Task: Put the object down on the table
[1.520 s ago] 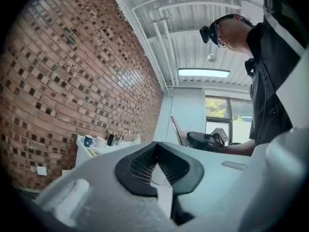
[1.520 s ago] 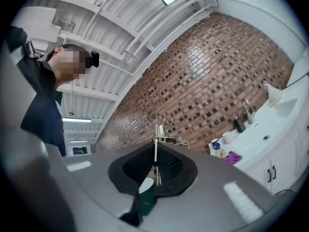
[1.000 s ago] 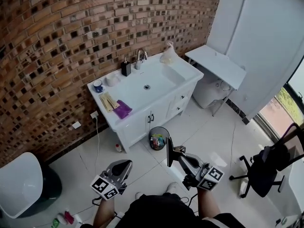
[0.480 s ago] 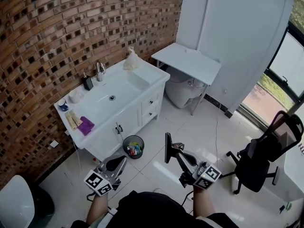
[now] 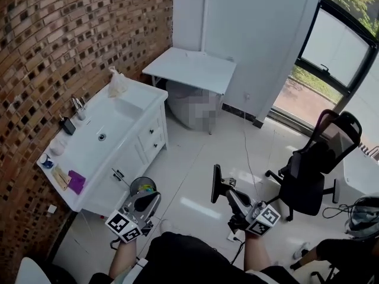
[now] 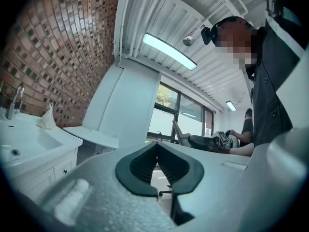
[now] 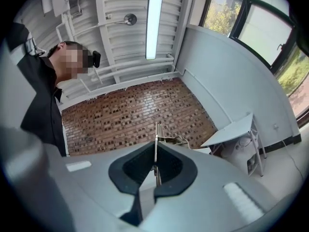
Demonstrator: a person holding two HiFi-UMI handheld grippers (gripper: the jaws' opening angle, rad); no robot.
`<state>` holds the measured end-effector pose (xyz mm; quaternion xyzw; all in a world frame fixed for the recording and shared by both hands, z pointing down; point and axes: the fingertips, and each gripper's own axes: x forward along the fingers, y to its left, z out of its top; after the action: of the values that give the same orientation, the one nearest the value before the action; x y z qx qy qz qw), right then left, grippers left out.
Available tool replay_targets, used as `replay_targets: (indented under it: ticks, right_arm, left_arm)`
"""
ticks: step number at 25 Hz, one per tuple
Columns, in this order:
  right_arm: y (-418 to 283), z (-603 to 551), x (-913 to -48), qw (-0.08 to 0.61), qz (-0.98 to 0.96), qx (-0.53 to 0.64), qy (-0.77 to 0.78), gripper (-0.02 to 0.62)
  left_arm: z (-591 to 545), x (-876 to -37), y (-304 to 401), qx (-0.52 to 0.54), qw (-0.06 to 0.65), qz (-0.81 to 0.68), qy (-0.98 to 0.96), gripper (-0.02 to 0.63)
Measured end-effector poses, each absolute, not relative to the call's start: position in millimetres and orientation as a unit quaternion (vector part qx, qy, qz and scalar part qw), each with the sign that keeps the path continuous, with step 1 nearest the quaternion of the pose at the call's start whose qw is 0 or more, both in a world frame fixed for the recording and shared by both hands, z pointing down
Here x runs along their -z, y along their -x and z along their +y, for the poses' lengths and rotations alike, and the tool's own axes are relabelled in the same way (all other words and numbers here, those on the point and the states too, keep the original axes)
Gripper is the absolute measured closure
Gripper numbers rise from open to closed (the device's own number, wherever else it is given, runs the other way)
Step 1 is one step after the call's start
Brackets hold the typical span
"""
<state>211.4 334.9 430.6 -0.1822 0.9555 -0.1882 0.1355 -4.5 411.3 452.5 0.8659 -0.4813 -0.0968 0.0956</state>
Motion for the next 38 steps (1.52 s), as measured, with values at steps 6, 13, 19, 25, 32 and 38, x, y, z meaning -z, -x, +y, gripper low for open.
replay_targets:
  ticks: [6, 13, 19, 25, 32, 38]
  right_arm:
    - [-210, 316, -432, 0.128, 0.950, 0.176, 0.223, 0.586]
    - [-206, 292, -428, 0.127, 0.940, 0.171, 0.268, 0.586]
    - [-170, 285, -425, 0.119, 0.941, 0.157, 0.276, 0.586]
    - [-151, 269, -431, 0.122, 0.932, 0.178, 0.291, 0.586]
    - [-118, 255, -418, 0.127, 0.932, 0.182, 0.286, 0.586]
    - [-99, 225, -435, 0.104, 0.939, 0.181, 0.273, 0.586]
  left_arm:
    - [366, -462, 8, 0.085, 0.099, -0.450, -0.883, 0.604]
    - [316, -449, 13, 0.107, 0.096, -0.405, -0.903, 0.604]
    - [293, -462, 38, 0.100, 0.100, -0.400, -0.906, 0.604]
    - [281, -468, 60, 0.111, 0.106, -0.393, -0.907, 0.604]
    - [272, -482, 95, 0.125, 0.130, -0.401, -0.898, 0.604]
    - [242, -487, 109, 0.116, 0.131, -0.404, -0.898, 0.604]
